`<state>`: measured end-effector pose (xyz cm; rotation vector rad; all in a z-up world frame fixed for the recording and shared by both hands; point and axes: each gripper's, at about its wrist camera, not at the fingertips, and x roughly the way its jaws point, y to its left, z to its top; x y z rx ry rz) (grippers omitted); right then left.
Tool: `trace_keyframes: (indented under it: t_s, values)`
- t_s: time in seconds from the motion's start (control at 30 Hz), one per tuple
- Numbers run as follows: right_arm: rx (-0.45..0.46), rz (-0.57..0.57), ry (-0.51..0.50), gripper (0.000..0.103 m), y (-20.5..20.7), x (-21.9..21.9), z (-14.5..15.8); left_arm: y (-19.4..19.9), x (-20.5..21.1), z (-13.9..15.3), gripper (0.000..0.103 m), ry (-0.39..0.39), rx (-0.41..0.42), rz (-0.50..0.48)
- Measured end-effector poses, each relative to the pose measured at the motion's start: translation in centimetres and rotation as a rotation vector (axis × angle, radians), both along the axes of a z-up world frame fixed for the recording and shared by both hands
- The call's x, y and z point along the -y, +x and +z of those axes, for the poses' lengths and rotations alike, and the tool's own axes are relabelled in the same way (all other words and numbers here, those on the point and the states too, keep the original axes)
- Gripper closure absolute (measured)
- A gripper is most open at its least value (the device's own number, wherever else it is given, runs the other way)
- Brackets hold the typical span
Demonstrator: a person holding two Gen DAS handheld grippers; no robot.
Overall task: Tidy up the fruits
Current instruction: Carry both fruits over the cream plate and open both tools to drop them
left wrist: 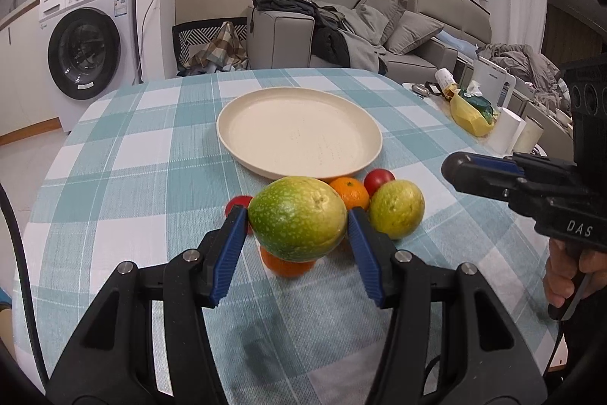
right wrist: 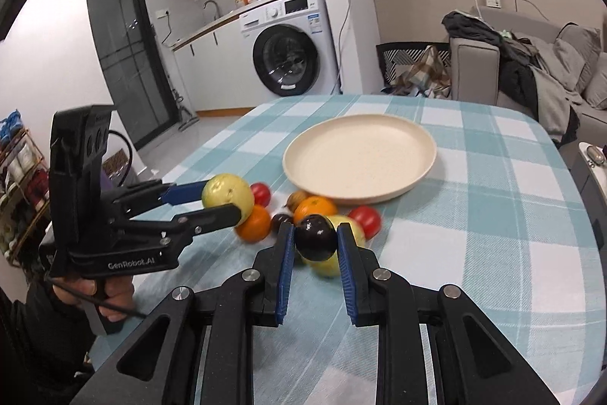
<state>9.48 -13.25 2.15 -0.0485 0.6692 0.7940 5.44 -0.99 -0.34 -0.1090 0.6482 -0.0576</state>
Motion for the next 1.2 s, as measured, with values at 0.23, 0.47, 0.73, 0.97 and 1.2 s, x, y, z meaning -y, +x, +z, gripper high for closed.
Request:
trace_keyframes:
  t_s: [0.23,0.47,0.73,0.97,1.2]
  values:
    - [0.015,-0.033,0.024,0.080,2.0,0.3,0.5,2.2,-0.5,0.7,0.051,-0.003,0.023,0.017]
    - [0.015,-0.050,0.043,0.080,3.8,0.2,0.8,4.4,-0.5,1.2,0.051,0.006,0.040,0.025]
    - [-0.003,-0.056,0.047,0.080,5.5,0.1,0.5,6.6,0.0,1.1,0.051,0.024,0.040,0.018]
    - [-0.027,-0.060,0.051,0.080,6.9,-0.3,0.0,8.1,0.2,0.5,0.051,0.034,0.027,0.021]
    - [-0.042,-0.050,0.049,0.080,8.3,-1.0,-0.2,9.8,-0.1,0.1,0.051,0.038,0.017,0.030]
